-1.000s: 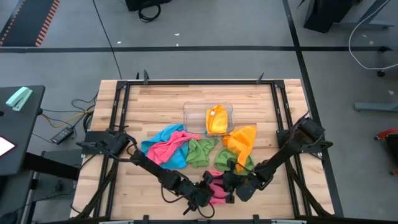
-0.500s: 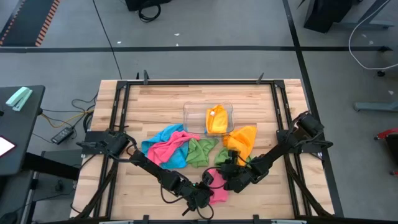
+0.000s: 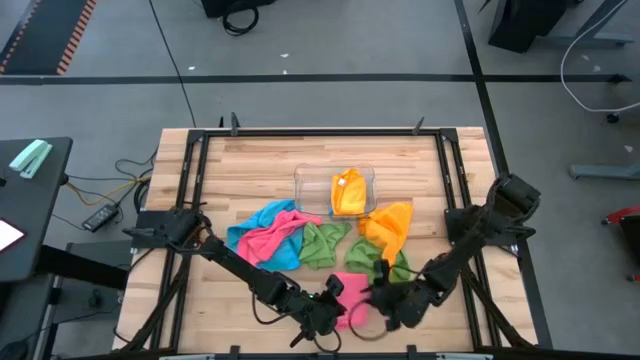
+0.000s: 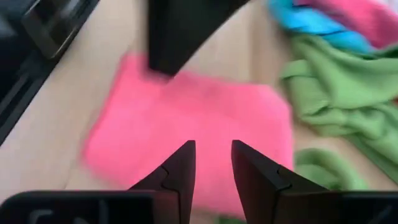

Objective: Fold microfiber towels
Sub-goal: Fold the bottom pink microfiber cloth

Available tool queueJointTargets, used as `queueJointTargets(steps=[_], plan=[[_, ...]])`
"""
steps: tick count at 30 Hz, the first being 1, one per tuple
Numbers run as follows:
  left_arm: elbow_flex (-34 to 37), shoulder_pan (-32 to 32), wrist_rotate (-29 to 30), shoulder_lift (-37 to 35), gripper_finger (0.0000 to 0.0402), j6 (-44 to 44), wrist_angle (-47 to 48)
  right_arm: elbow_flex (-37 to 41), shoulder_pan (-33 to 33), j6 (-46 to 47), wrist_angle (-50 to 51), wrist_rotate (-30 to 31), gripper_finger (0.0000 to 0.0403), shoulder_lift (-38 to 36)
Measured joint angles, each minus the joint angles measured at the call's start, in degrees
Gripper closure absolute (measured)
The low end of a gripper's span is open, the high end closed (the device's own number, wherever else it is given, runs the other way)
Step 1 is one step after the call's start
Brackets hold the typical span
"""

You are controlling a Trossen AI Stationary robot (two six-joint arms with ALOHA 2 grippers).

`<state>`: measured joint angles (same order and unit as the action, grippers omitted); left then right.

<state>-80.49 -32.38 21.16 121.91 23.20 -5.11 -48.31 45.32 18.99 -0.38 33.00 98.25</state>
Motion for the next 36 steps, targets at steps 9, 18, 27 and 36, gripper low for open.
queueJointTargets(steps=[9,18,27,36], plan=[[-0.1,1.1,0.7,-3.1,0.0360,-9.3,6.4,0.0,4.0,-7.4,4.0,1.3,0.0237,0.2],[-0.1,1.5,0.6,-3.5,0.0357,-21.9,7.8,-2.9,4.5,-18.2,10.8,2.2,0.0136,2.1],[-0.1,-0.9,-1.5,-3.5,0.0360,-31.6,9.2,-5.3,4.0,-27.7,10.9,3.4,0.0116,6.2],[-0.1,-0.8,1.1,-3.5,0.0365,-32.8,8.8,-5.3,4.3,-28.0,11.5,3.9,0.0116,6.1]])
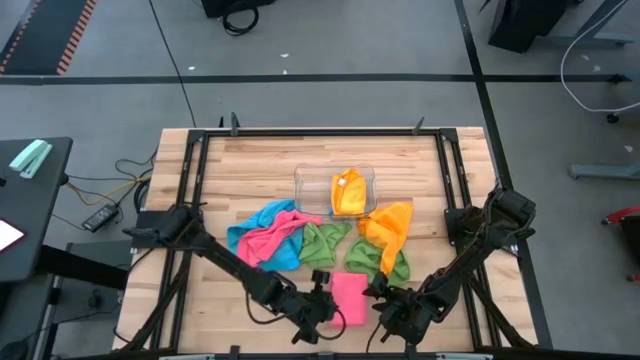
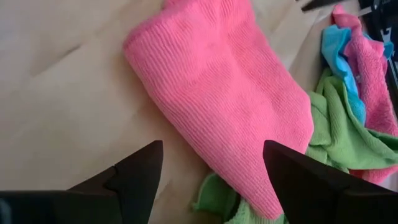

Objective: Fold microfiber towels
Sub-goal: Fold the bottom pink microfiber cloth

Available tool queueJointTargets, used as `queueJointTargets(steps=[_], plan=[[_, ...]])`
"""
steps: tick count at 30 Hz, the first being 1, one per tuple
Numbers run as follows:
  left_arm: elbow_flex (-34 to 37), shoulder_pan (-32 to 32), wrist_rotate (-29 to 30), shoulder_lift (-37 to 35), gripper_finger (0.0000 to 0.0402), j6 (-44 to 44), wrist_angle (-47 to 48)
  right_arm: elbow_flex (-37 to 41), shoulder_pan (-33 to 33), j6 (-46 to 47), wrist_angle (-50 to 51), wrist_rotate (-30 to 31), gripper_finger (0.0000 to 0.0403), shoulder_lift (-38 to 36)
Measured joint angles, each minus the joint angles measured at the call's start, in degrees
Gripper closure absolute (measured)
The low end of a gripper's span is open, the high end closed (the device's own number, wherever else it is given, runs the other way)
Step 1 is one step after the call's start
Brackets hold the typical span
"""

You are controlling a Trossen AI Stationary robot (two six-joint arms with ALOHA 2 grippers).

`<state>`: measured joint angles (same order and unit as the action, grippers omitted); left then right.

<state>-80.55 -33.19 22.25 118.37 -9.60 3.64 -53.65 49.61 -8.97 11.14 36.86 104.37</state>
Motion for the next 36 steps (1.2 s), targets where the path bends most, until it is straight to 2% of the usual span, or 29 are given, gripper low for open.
queueJointTargets(steps=[15,26,32,36], plan=[[0.0,0.3,0.0,0.0,0.0323,-0.3,0.0,-4.0,0.1,1.8,6.9,1.1,0.0116,0.0],[0.1,0.3,0.0,-0.3,0.0318,-5.1,1.4,-4.0,0.4,3.3,9.1,1.2,0.0116,0.0],[0.1,0.3,1.2,-3.5,0.0312,-3.5,3.6,-4.0,1.2,4.1,10.8,1.3,0.0116,0.0],[0.1,0.3,1.3,-3.8,0.0310,-6.6,6.0,-4.0,1.2,6.1,10.9,1.2,0.0116,0.0]])
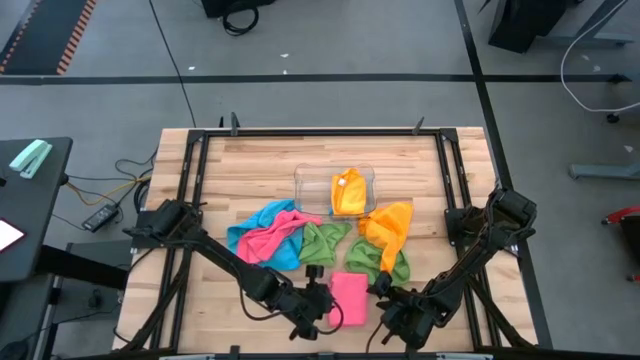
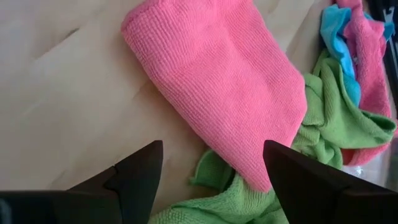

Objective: Fold microfiber towels
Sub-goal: Fold the bottom pink microfiber cloth

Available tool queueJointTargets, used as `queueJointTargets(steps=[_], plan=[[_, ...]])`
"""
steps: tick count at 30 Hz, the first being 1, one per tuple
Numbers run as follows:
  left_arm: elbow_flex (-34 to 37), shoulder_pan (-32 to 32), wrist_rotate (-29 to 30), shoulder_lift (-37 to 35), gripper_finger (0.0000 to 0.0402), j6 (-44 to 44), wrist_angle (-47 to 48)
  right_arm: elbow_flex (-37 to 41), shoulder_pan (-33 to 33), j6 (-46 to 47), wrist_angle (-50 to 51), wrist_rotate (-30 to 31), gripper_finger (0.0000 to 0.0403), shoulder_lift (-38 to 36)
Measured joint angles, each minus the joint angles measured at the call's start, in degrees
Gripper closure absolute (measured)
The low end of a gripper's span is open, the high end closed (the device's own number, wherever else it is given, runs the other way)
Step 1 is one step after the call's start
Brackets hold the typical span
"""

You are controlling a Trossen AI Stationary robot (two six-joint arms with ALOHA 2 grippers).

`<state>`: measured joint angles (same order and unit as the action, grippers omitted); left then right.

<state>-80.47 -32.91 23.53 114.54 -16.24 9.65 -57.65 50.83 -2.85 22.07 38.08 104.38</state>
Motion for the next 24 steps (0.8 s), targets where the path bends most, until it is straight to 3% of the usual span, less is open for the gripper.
queueJointTargets(steps=[6,10,13,24], plan=[[0.0,1.3,-1.0,0.0,0.0298,-15.1,9.5,0.0,0.0,3.5,0.5,-0.2,0.0116,-0.3],[0.0,2.0,-3.5,-0.7,0.0282,-19.4,14.4,-0.8,0.0,2.8,0.6,0.6,0.0116,-1.8],[0.0,2.4,-5.8,-0.7,0.0272,-19.0,14.6,-1.1,-0.1,0.7,0.4,0.9,0.0116,-2.1],[-0.1,3.2,-4.3,0.4,0.0266,-16.1,9.0,0.1,-0.3,-7.3,-3.4,1.4,0.0116,4.1]])
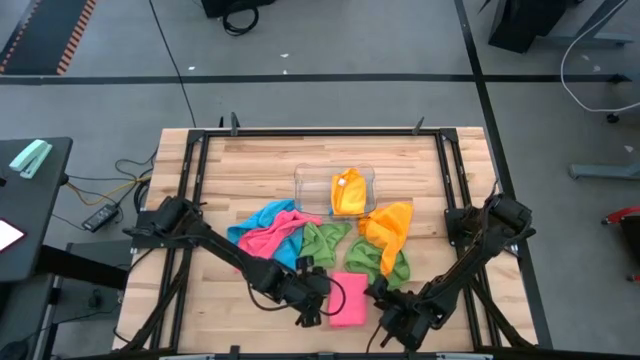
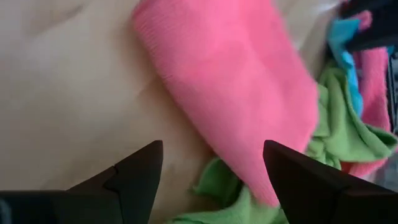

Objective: Fold microfiber towels
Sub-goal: Fold the bottom pink microfiber cloth, then put the folded pink microfiber cloth into the transparent bin

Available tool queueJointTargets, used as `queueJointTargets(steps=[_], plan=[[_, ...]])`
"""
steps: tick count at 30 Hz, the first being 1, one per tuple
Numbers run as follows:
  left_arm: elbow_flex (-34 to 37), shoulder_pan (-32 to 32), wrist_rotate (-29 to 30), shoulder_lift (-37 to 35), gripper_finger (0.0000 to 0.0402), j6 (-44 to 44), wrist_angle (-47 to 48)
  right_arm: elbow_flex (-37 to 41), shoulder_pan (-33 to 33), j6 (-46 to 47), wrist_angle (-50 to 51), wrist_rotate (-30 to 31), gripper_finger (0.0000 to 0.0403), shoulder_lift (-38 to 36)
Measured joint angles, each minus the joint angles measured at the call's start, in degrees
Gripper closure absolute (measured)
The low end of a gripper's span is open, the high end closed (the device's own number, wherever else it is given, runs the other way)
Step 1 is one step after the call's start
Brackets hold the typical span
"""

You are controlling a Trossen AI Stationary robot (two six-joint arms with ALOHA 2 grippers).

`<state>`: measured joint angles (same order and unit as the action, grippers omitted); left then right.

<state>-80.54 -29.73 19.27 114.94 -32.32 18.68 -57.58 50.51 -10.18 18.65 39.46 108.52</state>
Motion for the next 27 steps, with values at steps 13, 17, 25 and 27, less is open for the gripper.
queueJointTargets(steps=[13,17,25,27], plan=[[0.1,1.2,-0.6,5.1,0.0285,2.7,-7.7,0.0,-3.0,-14.4,-4.8,4.0,0.0116,2.7],[0.0,1.9,-0.5,6.2,0.0289,2.7,-7.2,-0.1,-4.9,-18.9,-7.6,1.1,0.0116,2.8],[0.0,1.9,-0.9,7.8,0.0289,2.6,-5.6,0.1,-6.7,-25.6,-17.0,-4.9,0.0128,3.0],[0.0,1.9,-0.9,7.8,0.0291,2.5,-5.3,0.1,-7.0,-25.6,-18.3,-6.6,0.0130,3.0]])
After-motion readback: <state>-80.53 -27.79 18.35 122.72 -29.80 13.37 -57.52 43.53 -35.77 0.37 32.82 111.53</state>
